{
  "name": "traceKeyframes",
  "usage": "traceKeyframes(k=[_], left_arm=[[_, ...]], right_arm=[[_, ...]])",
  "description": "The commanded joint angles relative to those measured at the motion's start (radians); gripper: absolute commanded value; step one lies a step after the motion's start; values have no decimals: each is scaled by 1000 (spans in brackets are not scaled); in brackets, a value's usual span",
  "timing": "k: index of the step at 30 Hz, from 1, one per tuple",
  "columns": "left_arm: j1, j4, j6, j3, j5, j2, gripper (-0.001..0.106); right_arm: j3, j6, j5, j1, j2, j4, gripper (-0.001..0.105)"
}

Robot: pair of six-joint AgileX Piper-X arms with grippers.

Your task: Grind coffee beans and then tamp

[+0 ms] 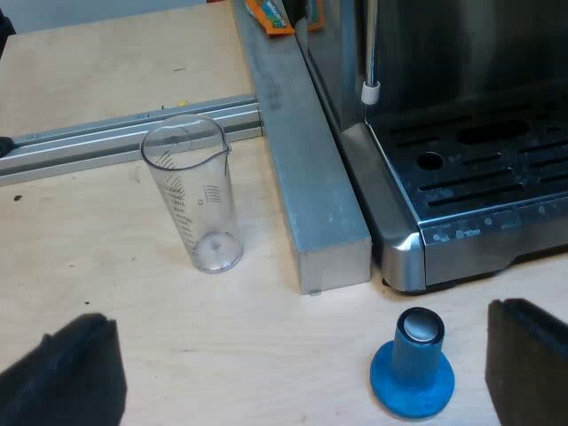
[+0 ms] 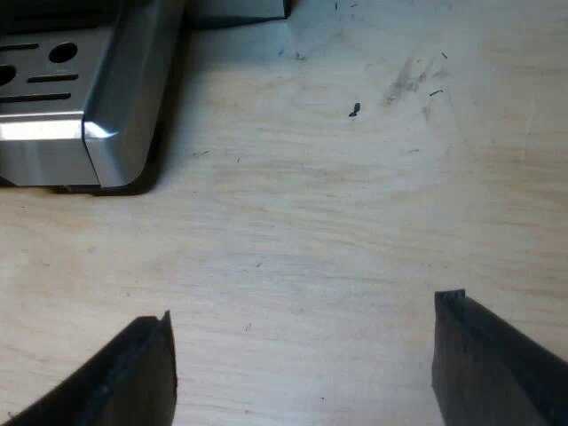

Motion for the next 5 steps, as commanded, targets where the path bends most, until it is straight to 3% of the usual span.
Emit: traceKeyframes(k=[1, 5], left_arm=[[2, -19, 5, -2, -2, -140, 83], [2, -19, 5, -2, -2, -140, 83]], right_arm=[[-5, -4, -2, -4, -45, -2, 62], [-5, -4, -2, -4, -45, -2, 62]])
